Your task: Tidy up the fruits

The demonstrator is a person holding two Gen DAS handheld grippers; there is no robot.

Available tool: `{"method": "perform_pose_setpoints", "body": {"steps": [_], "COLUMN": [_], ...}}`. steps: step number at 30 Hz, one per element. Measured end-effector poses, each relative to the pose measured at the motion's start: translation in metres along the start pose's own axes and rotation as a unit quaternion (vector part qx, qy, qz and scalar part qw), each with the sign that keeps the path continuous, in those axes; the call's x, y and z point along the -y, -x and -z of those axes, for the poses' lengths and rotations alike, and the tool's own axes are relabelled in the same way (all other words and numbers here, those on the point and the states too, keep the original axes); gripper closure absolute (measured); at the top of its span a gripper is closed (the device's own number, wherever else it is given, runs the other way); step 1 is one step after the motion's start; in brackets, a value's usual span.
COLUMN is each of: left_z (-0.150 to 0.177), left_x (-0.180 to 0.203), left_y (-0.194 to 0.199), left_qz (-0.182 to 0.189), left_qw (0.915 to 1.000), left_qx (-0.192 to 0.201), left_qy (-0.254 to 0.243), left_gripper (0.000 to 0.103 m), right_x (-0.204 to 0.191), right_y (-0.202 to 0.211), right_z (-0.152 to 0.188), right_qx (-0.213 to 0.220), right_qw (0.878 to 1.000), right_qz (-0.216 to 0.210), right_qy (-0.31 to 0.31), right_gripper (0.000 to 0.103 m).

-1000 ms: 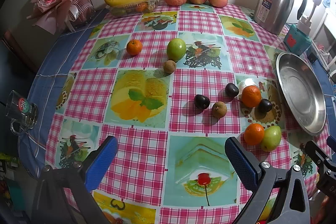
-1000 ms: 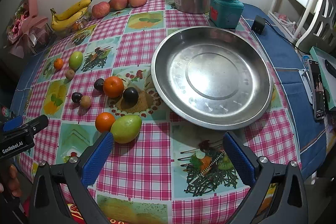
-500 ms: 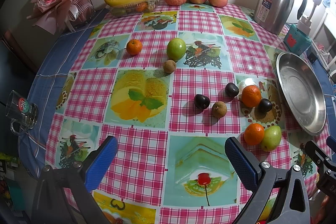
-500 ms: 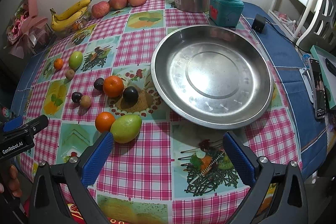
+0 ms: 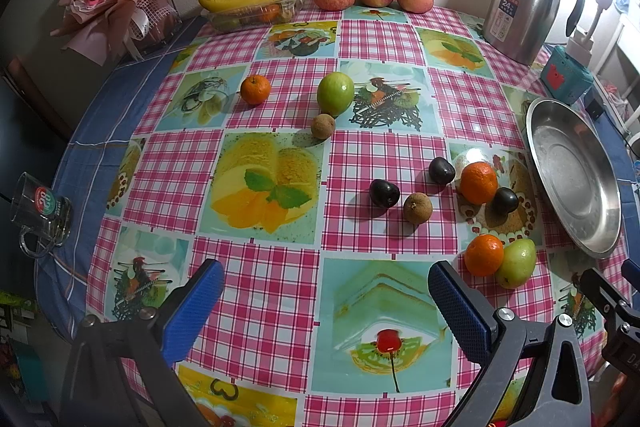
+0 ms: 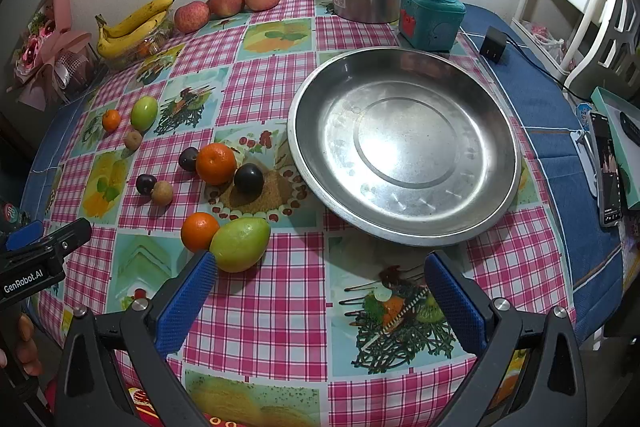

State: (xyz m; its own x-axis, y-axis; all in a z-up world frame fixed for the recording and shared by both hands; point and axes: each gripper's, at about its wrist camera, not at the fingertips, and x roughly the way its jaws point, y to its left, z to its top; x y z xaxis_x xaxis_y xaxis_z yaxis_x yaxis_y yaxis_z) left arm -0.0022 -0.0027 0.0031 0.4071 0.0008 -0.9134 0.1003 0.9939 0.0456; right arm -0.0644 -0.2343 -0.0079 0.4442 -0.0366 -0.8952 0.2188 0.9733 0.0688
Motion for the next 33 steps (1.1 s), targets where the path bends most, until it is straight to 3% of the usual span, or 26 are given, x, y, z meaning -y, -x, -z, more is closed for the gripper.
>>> {"method": "perform_pose_setpoints", "body": {"steps": [33], "left_z": [0.0003], "left_x": [0.0001], "left_y": [0.0002], "left_qz": [0.001], "left_qw": [1.0], "left_qx": [-0.001], "left_qy": [0.0], "left_gripper": [0.0], "right_x": [-0.0036], "right_y": [-0.0022], "right_z": [0.0012], "right_qx": [-0.002], "right_qw": [1.0], "right_qz": [0.003], "right_qy": [0.004], "right_gripper": [0.0]}}
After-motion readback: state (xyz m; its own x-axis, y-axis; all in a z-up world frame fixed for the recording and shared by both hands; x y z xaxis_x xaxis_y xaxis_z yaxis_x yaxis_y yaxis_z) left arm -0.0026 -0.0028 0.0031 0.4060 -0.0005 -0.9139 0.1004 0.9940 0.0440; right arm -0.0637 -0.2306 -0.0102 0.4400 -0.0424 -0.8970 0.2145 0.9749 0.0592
